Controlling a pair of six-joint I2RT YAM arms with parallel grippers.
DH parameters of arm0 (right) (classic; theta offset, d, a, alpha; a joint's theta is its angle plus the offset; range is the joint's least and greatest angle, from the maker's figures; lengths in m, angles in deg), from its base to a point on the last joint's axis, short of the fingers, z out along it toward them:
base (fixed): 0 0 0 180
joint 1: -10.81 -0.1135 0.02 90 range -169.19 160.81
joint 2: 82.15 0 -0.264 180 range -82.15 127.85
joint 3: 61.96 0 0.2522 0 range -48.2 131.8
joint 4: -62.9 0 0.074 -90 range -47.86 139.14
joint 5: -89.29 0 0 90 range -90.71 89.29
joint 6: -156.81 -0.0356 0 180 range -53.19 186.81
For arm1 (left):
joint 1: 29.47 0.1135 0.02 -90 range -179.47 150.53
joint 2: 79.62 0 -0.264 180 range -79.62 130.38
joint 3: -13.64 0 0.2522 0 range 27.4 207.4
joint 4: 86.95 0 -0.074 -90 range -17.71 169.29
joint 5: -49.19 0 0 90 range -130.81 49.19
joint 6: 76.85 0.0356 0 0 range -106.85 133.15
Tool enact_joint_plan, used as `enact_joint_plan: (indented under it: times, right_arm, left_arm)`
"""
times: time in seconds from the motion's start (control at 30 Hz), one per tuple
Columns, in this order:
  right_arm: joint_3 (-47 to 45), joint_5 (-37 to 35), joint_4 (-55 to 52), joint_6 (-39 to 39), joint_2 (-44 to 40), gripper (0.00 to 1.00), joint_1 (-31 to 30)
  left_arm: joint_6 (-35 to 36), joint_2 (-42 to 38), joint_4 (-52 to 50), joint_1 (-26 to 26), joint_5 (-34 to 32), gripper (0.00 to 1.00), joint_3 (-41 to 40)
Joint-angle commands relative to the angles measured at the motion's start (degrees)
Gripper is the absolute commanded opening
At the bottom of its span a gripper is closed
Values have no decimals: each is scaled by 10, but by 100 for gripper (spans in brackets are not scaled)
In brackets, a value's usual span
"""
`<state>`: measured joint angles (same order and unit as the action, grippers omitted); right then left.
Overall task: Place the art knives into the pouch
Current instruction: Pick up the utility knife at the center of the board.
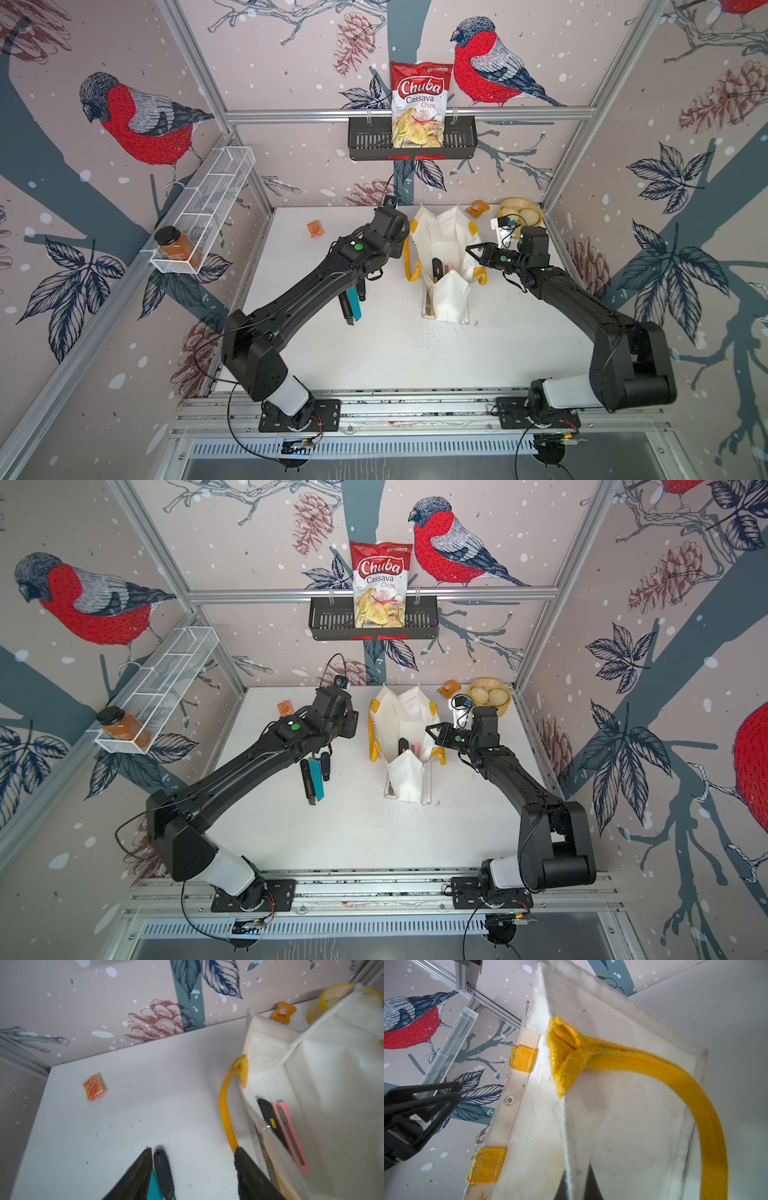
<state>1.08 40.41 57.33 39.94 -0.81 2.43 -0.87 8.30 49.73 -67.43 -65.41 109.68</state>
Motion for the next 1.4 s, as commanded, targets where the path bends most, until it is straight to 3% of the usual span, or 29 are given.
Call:
enact_joint_plan:
  times: [0.0, 0.2, 0.63, 1.37]
  right_arm:
    - [-1, 14, 26, 4, 0, 0, -1]
    - [2, 14, 25, 3, 6, 0, -3]
    - [3, 7, 15, 10, 4, 0, -6]
    - [4, 8, 17, 11, 9, 0, -6]
  left_arm:
    - [-40, -30, 24, 30, -10, 63, -59]
    - [-78, -19, 60, 84, 47, 63, -161]
    - [-110, 91, 111, 124, 162, 61, -202]
    - [-102, 164, 131, 132, 160, 51, -215]
